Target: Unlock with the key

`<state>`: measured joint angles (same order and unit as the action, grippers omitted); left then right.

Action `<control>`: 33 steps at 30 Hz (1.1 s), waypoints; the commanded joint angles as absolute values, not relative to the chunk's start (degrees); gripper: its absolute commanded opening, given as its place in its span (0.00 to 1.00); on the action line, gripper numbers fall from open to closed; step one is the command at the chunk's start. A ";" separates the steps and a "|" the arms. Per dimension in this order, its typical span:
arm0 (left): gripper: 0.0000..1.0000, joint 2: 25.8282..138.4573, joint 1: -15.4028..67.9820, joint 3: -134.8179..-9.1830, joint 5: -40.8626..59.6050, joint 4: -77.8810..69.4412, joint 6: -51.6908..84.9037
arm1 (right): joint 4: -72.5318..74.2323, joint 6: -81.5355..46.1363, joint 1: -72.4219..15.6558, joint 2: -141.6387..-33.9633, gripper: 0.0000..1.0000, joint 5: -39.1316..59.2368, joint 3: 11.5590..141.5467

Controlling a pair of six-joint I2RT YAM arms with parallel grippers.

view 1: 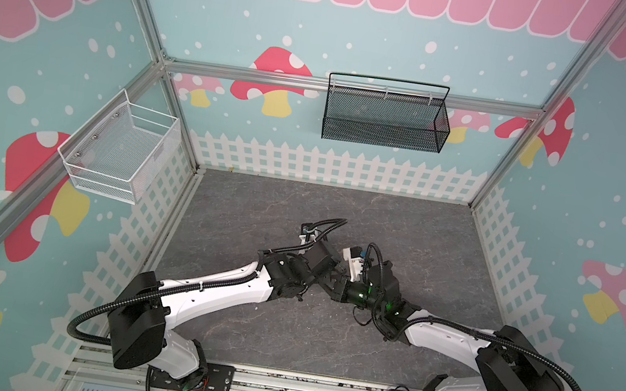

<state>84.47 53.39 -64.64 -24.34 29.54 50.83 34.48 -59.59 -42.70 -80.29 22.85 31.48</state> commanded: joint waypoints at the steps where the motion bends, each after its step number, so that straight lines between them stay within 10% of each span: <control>1: 0.00 83.67 53.61 -65.54 -25.17 29.89 52.01 | 38.14 -61.15 -41.41 -80.33 0.00 22.63 32.42; 33: 0.00 82.16 54.40 -65.55 -29.74 30.85 58.88 | 43.68 -65.96 -41.40 -83.03 0.00 26.92 33.40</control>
